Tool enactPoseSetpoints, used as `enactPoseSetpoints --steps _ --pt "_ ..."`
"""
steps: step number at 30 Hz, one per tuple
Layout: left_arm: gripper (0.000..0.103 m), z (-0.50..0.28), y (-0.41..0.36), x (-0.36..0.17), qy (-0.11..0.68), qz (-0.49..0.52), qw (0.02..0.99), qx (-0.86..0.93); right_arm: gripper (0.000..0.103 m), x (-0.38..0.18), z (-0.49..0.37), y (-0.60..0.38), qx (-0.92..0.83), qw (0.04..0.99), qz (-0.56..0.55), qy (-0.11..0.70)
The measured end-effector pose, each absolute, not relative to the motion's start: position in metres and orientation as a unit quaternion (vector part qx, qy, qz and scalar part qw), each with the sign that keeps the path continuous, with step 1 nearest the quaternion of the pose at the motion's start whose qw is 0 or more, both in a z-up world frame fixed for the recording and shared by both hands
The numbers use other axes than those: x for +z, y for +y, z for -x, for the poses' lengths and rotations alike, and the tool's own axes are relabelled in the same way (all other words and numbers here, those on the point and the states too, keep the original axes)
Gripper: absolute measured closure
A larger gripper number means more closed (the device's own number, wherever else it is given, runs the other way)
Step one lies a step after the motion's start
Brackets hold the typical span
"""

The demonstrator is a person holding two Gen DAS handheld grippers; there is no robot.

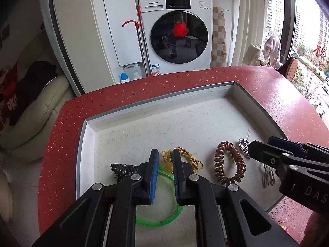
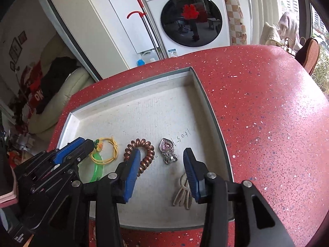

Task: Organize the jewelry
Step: 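Carry the yellow cord bracelet and silver heart clip into the grey tray, open both grippers, then withdraw both grippers from the tray toward the remaining jewelry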

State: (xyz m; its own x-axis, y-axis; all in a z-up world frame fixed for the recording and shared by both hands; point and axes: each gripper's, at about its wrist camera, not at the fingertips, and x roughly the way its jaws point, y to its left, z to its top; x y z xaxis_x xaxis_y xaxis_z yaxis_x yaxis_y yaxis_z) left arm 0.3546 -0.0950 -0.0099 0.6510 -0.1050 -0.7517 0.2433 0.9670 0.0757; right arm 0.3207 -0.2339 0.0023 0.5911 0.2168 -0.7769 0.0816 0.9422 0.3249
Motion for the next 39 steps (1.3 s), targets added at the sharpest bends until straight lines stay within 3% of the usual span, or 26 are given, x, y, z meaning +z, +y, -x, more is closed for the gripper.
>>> enactPoseSetpoints --steps 5,6,7,8,9,17,21,25,27,39 --pt "0.071 -0.353 -0.093 -0.003 0.398 -0.083 0.909 -0.096 0.046 0.014 -0.315 -0.243 0.044 0.877 -0.206 0.432" --pt "0.055 -0.353 -0.093 -0.002 0.397 -0.083 0.909 -0.093 0.045 0.015 -0.314 -0.245 0.045 0.876 -0.215 0.430" --pt "0.017 -0.353 -0.091 -0.001 0.396 -0.080 0.910 -0.091 0.045 0.016 -0.312 -0.246 0.047 0.875 -0.222 0.428" --pt "0.004 -0.351 -0.089 0.001 0.390 -0.075 0.914 -0.086 0.044 0.017 -0.311 -0.248 0.048 0.874 -0.228 0.426" --pt "0.001 -0.348 -0.087 0.004 0.378 -0.071 0.920 -0.081 0.044 0.018 -0.310 -0.249 0.049 0.874 -0.232 0.424" --pt "0.001 -0.340 -0.080 0.018 0.366 -0.067 0.924 -0.083 0.041 0.022 -0.305 -0.256 0.059 0.868 -0.263 0.418" --pt "0.000 -0.329 -0.073 0.026 0.358 -0.061 0.928 -0.081 0.022 0.027 -0.296 -0.253 0.074 0.865 -0.272 0.415" --pt "0.000 -0.315 -0.064 0.035 0.352 -0.051 0.930 -0.089 0.014 0.036 -0.286 -0.245 0.093 0.867 -0.266 0.410" --pt "0.000 -0.307 -0.060 0.038 0.350 -0.048 0.931 -0.090 0.000 0.042 -0.279 -0.239 0.094 0.875 -0.251 0.403" --pt "0.000 -0.253 -0.038 0.048 0.353 -0.043 0.929 -0.101 0.000 0.080 -0.230 -0.212 0.102 0.908 -0.197 0.356"
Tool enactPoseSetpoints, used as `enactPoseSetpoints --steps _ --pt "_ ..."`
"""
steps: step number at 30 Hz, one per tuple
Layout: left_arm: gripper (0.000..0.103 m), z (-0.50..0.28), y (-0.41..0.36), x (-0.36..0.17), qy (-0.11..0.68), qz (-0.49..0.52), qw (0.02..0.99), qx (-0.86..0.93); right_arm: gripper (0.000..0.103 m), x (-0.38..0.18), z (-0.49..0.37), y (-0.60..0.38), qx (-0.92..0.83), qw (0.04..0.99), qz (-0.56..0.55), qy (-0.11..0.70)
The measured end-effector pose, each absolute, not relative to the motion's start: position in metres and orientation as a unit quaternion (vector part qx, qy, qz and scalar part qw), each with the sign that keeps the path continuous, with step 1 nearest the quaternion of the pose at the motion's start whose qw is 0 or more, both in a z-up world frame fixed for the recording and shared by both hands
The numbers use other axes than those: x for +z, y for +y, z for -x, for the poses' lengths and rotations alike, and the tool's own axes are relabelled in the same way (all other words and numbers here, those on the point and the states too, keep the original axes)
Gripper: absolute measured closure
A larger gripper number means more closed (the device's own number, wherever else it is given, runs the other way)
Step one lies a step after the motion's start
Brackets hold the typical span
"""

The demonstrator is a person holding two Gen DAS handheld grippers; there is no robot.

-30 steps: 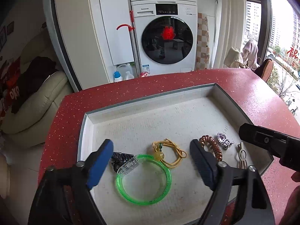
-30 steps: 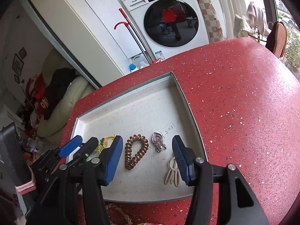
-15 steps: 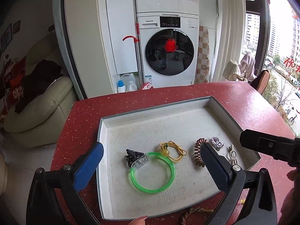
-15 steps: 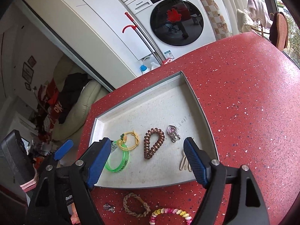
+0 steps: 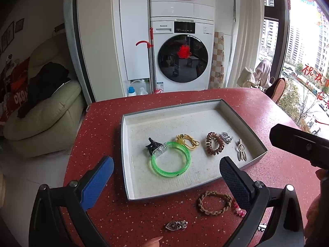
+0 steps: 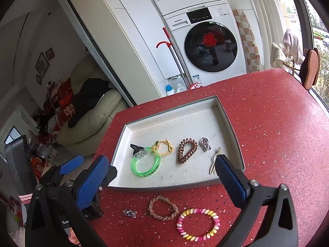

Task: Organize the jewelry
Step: 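Withdraw both grippers from the tray toward the remaining jewelry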

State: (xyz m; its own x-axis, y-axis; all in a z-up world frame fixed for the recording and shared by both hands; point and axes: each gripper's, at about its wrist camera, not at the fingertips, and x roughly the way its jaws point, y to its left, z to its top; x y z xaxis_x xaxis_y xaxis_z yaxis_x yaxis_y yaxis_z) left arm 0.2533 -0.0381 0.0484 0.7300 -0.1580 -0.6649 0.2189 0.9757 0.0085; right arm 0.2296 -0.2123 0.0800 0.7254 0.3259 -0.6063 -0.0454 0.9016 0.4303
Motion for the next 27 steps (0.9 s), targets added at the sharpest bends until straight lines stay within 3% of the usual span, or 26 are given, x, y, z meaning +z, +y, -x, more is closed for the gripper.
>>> enactPoseSetpoints --steps 27 --pt "0.000 -0.176 0.014 0.002 0.415 -0.016 0.905 -0.090 0.000 0.043 -0.141 -0.228 0.041 0.880 -0.155 0.446"
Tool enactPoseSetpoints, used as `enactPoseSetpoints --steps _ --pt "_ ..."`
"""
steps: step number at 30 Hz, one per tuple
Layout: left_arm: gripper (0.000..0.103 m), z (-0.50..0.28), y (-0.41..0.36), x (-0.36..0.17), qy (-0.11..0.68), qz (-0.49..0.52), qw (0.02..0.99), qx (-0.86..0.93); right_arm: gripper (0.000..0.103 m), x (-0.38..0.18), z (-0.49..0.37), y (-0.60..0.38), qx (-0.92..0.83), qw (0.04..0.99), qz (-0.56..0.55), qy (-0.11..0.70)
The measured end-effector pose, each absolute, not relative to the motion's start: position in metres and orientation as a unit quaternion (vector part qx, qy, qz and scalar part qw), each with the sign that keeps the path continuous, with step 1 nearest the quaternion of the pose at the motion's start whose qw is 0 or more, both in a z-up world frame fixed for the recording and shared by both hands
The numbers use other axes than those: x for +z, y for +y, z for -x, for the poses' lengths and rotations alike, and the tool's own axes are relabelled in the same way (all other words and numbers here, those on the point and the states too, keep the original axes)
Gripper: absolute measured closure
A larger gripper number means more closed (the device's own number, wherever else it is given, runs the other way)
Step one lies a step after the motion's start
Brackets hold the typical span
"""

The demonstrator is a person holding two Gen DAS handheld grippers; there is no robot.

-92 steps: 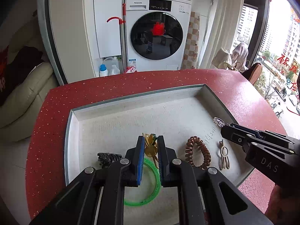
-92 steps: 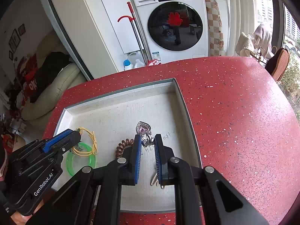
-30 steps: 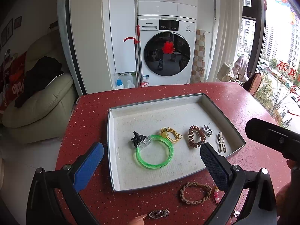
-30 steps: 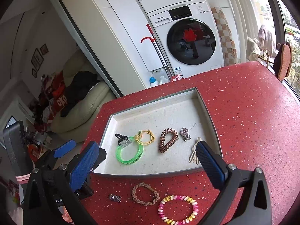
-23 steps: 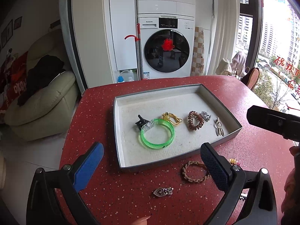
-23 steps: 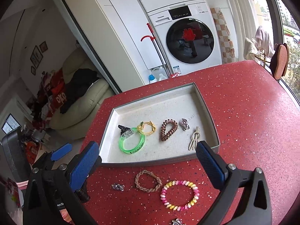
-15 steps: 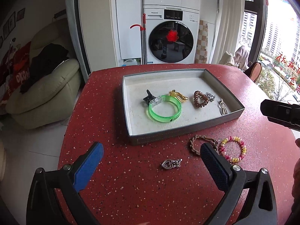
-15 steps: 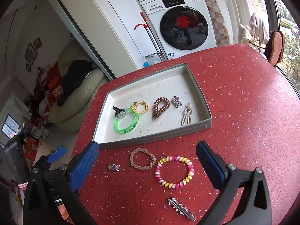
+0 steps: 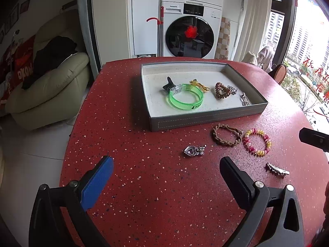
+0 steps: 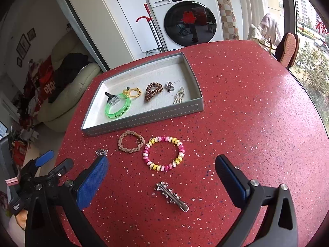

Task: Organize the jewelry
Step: 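Withdraw both grippers from the tray toward the remaining jewelry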

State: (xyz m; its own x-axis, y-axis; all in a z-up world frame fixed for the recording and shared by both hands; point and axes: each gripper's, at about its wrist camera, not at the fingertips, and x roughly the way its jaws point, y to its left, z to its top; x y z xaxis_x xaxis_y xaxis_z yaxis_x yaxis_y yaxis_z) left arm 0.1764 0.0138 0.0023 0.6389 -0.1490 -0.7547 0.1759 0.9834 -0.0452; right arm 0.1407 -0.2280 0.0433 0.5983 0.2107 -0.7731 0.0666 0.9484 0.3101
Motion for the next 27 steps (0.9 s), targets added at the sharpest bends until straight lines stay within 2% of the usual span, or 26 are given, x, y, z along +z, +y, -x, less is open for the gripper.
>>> enactPoseSetpoints --steps 12,27 --pt "0.000 -0.164 0.015 -0.028 0.454 0.008 0.887 -0.081 0.000 0.002 -0.102 -0.237 0.026 0.863 -0.157 0.479" --pt "0.000 -0.201 -0.020 -0.038 0.456 -0.020 0.885 -0.090 0.000 -0.008 -0.102 -0.209 0.046 0.871 -0.059 0.485"
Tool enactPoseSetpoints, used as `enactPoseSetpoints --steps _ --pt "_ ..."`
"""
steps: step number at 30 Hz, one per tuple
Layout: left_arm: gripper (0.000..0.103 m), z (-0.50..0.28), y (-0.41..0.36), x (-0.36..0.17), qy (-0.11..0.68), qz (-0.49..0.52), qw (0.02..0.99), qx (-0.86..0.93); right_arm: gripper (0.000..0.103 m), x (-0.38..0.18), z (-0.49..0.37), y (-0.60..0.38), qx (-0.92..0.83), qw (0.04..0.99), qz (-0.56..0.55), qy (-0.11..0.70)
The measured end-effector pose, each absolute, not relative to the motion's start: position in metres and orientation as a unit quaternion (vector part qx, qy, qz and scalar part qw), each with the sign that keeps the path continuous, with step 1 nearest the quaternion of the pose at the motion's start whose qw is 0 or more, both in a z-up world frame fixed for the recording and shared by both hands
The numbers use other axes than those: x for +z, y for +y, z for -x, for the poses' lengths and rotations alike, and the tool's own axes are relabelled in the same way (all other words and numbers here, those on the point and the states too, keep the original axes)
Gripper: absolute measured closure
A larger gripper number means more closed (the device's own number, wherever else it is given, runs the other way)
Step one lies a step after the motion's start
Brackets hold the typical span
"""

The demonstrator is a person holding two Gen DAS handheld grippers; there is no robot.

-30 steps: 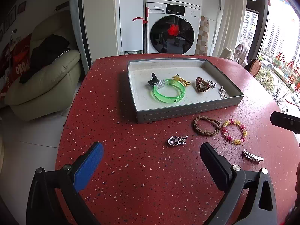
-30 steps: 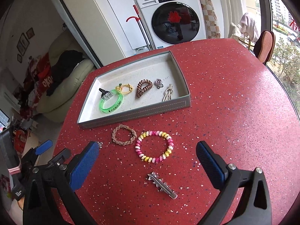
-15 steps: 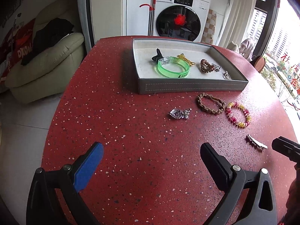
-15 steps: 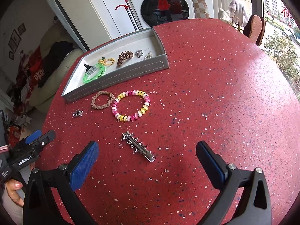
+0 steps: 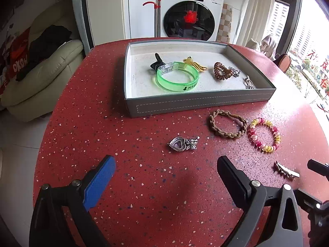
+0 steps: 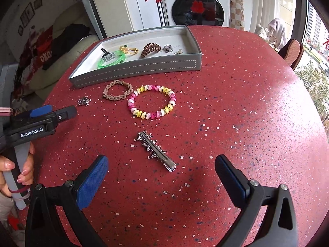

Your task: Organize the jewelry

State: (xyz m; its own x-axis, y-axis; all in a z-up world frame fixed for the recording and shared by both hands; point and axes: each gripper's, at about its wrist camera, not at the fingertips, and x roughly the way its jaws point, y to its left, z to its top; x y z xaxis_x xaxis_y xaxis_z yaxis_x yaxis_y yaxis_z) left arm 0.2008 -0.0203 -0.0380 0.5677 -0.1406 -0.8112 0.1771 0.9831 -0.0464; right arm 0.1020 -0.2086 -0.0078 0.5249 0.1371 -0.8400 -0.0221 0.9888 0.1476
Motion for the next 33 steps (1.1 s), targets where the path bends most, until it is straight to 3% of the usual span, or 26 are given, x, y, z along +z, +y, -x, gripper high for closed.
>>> enactPoseSetpoints --steps 4,7,11,15,17,23,25,28,33 --pt "0.000 -0.209 -0.028 -0.041 0.453 -0.030 0.887 -0.082 0.003 -0.007 -0.105 -0.202 0.046 0.874 -0.036 0.482" --pt "0.006 -0.214 -0.028 -0.042 0.455 -0.030 0.887 -0.078 0.011 -0.009 -0.109 -0.200 0.046 0.874 -0.022 0.484" --pt "0.006 -0.219 -0.030 -0.045 0.460 -0.033 0.884 -0.075 0.022 -0.015 -0.115 -0.198 0.049 0.868 -0.012 0.493" --pt "0.007 -0.222 -0.033 -0.049 0.466 -0.038 0.881 -0.075 0.025 -0.020 -0.117 -0.194 0.047 0.865 -0.001 0.500" --pt "0.014 -0.222 -0.034 -0.052 0.469 -0.040 0.879 -0.077 0.027 -0.021 -0.116 -0.192 0.043 0.865 0.010 0.500" --pt "0.023 -0.220 -0.038 -0.051 0.464 -0.041 0.880 -0.090 0.042 -0.019 -0.114 -0.186 0.051 0.864 0.024 0.500" --pt "0.031 -0.219 -0.039 -0.050 0.463 -0.042 0.880 -0.094 0.046 -0.018 -0.114 -0.184 0.052 0.863 0.025 0.501" --pt "0.049 -0.218 -0.039 -0.048 0.461 -0.043 0.881 -0.096 0.056 -0.016 -0.113 -0.182 0.054 0.862 0.023 0.503" --pt "0.052 -0.217 -0.034 -0.047 0.459 -0.034 0.882 -0.104 0.084 -0.015 -0.113 -0.180 0.050 0.861 0.020 0.505"
